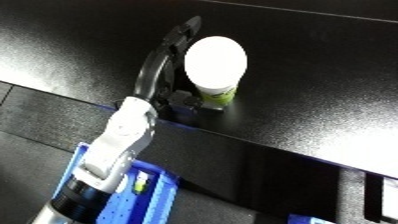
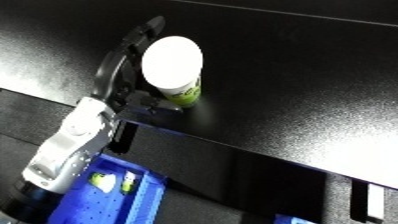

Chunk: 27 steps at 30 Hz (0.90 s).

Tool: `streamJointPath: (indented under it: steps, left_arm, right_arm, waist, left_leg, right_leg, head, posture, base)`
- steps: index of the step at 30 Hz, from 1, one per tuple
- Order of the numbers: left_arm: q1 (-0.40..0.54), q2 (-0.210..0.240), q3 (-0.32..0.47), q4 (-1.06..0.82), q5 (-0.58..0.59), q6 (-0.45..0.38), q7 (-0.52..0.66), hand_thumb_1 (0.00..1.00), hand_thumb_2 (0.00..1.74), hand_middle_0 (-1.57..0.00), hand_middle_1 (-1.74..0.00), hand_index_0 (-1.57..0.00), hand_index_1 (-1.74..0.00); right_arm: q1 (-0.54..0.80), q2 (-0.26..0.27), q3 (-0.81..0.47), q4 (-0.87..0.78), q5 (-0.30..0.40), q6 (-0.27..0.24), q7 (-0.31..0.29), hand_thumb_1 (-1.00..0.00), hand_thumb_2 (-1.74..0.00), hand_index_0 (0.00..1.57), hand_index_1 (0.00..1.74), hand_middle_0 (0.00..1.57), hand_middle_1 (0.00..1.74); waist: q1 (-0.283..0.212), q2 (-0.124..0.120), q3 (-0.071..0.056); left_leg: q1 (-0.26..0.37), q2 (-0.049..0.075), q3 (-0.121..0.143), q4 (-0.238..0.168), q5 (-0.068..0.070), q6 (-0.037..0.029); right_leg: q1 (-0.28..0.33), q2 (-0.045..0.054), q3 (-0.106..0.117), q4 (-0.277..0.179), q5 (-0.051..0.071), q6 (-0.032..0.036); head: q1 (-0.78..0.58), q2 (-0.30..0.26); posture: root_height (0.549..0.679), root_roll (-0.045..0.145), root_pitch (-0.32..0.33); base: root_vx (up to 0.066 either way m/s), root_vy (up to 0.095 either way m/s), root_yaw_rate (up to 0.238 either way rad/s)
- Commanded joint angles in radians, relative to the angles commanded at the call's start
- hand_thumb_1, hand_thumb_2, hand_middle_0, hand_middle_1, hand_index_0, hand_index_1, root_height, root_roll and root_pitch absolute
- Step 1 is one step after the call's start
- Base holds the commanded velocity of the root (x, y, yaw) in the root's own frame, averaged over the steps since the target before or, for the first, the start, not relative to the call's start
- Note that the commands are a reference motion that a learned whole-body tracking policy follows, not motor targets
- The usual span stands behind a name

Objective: Pick up the object and place it into the box

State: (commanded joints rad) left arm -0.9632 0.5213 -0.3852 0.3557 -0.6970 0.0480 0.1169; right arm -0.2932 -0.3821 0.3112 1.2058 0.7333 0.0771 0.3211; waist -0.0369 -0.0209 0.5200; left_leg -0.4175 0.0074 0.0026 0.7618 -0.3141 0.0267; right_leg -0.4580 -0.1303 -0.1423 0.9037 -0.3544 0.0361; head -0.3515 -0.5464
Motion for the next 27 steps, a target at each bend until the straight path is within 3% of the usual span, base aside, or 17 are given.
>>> streamJointPath:
  steps: [13,17,21,27]
  left_arm:
    - [-0.055,0.004,-0.016,0.044,-0.017,0.004,0.003,1.00,1.74,-1.57,-1.74,-1.57,-1.74]
    - [-0.049,0.008,-0.005,0.042,-0.068,0.014,0.005,1.00,1.74,-1.57,-1.74,-1.57,-1.74]
    - [-0.009,0.003,0.033,0.014,-0.212,0.004,-0.002,1.00,1.74,-1.57,-1.74,-1.57,-1.74]
    - [0.116,-0.006,0.151,-0.103,-0.312,-0.124,-0.018,1.00,1.74,-1.57,-1.74,-1.57,-1.74]
  right_arm:
    - [-0.008,0.003,0.011,0.004,-0.009,0.005,-0.004,0.00,0.00,0.00,0.00,0.00,0.00]
    - [-0.006,0.006,0.012,0.004,-0.009,0.004,-0.005,0.00,0.00,0.00,0.00,0.00,0.00]
    - [0.003,0.006,0.008,0.001,-0.002,0.000,-0.013,0.00,0.00,0.00,0.00,0.00,0.00]
    - [0.030,0.005,-0.017,-0.007,0.012,-0.020,-0.027,0.00,0.00,0.00,0.00,0.00,0.00]
  waist:
    - [-0.010,0.009,0.000]
    - [-0.007,0.013,0.000]
    - [0.001,0.019,0.000]
    - [0.030,0.033,0.000]
  left_leg:
    - [0.001,0.001,0.002,0.007,-0.005,0.0006]
    - [0.000,-0.003,-0.002,0.010,-0.006,0.0010]
    - [0.000,-0.008,-0.010,0.008,-0.005,0.0005]
    - [0.004,-0.021,-0.025,0.001,-0.004,-0.0017]
  right_leg:
    - [-0.001,-0.0043,0.005,0.003,-0.004,-0.0018]
    - [0.000,-0.0061,0.003,0.006,-0.006,-0.0028]
    - [0.001,-0.0089,0.001,0.007,-0.009,-0.0057]
    - [0.007,-0.0164,-0.002,0.007,-0.019,-0.0155]
  head:
    - [-0.032,-0.010]
    - [-0.038,-0.011]
    - [-0.036,-0.008]
    - [-0.053,-0.006]
  posture:
    - [0.623,0.028,-0.041]
    - [0.622,0.030,-0.041]
    - [0.622,0.034,-0.040]
    - [0.622,0.043,-0.038]
  base:
    - [0.008,0.008,-0.012]
    - [-0.001,-0.003,0.035]
    - [-0.008,-0.004,0.060]
    - [-0.021,-0.004,0.103]
